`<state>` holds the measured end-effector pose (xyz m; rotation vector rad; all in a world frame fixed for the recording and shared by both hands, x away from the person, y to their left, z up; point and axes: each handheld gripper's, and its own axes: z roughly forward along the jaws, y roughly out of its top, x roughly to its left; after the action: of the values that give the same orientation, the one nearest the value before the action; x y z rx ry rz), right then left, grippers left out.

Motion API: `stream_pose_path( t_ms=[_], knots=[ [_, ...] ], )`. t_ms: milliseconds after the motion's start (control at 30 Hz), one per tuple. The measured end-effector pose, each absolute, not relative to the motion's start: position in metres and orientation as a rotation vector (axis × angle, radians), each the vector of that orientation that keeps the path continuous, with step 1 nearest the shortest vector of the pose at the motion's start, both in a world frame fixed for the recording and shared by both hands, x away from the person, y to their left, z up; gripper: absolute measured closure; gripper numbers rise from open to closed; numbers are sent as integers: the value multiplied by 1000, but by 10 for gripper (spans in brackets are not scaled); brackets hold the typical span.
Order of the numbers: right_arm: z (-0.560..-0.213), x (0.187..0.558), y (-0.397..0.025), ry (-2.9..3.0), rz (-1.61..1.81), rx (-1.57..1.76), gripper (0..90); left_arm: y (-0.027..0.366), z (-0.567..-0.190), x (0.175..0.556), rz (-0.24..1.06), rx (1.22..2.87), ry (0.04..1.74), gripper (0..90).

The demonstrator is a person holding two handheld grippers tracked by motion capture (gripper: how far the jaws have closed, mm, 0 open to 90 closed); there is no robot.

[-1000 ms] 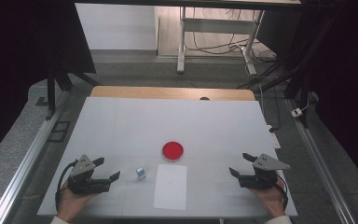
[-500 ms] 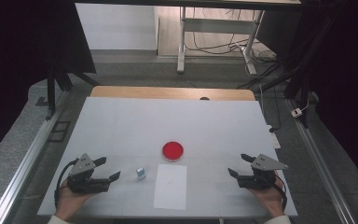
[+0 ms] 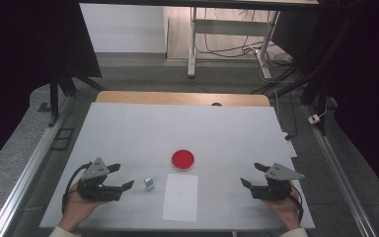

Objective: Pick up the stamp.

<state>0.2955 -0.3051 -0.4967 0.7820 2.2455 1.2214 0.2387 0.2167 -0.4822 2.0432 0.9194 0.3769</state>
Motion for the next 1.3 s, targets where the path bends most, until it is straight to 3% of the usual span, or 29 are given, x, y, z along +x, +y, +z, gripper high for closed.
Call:
stream_pose_path(
  t_ms=[1300],
  knots=[
    [-499,296,-300,2271,1203,774,242,156,-481,267,279,2236,808,240]
  ],
)
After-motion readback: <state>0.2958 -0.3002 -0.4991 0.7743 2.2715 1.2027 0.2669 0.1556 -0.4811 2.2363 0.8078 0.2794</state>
